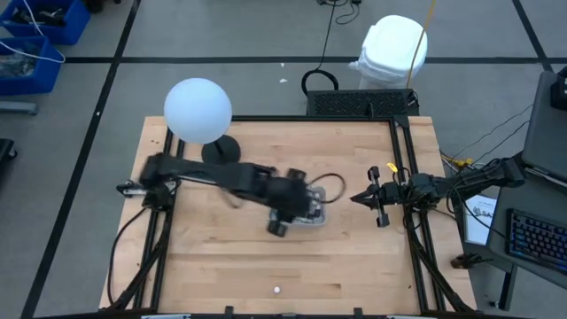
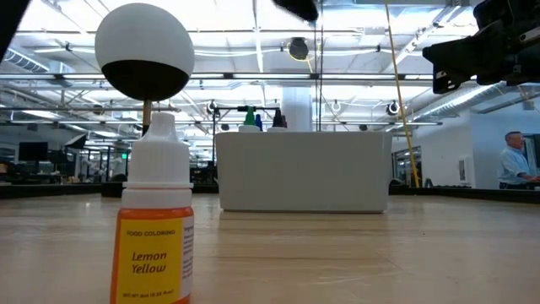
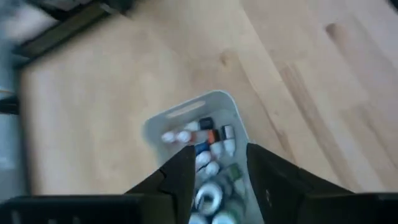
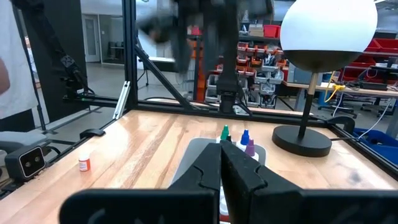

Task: Pick & Place food coloring
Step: Put the small yellow food coloring bottle into the gray bin

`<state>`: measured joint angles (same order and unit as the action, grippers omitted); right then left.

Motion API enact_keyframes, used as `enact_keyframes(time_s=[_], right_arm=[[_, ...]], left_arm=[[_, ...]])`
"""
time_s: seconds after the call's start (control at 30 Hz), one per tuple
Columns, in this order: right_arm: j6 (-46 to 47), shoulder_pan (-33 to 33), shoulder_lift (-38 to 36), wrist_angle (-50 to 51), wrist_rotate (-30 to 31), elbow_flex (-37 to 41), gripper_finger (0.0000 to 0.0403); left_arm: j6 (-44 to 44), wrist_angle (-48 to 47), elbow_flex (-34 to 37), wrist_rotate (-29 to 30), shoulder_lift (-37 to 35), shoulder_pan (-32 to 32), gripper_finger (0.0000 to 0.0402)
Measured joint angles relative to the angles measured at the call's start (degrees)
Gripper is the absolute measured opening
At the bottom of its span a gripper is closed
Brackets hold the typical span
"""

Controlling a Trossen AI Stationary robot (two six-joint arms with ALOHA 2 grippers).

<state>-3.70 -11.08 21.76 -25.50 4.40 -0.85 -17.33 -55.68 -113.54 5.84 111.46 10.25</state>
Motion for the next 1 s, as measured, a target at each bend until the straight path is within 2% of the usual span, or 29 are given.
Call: enact_keyframes(time_s=[0.1, 0.2, 0.27, 0.43, 0.53, 0.63, 0.77, 1.0], right_arm=[[0.0, 0.0, 0.0, 0.0, -0.04, 0.0, 0.0], [0.0, 0.0, 0.0, -0.07, -0.04, -0.01, 0.0], [-0.02, 0.01, 0.01, -0.07, -0.04, 0.0, 0.0], [-0.02, 0.01, 0.0, -0.02, -0.02, -0.01, 0.0], [-0.02, -0.01, 0.02, -0.02, -0.02, 0.01, 0.0], [-0.02, 0.01, 0.02, -0.04, -0.02, -0.01, 0.0], [-0.07, 0.01, 0.01, -0.08, -0.02, -0.02, 0.0], [-0.22, 0.01, 0.07, 0.48, -0.02, -0.01, 0.0]], left_arm=[[2.41, -2.7, 1.72, 5.05, -8.99, 2.88, 0.0109], [7.29, -0.29, 8.93, 7.35, -20.03, 4.99, 0.0044], [9.64, 5.18, 17.47, 9.61, -27.98, 6.32, 0.0012], [14.78, 19.99, 44.68, 12.32, -46.92, 7.16, 0.001], [16.06, 31.76, 59.87, 13.13, -54.55, 6.35, 0.0005], [15.06, 43.11, 71.67, 12.71, -58.69, 6.22, 0.0006], [10.71, 56.54, 82.36, 12.79, -60.1, 6.29, 0.0005], [0.88, 67.78, 91.46, 12.69, -60.14, 5.73, 0.0004]])
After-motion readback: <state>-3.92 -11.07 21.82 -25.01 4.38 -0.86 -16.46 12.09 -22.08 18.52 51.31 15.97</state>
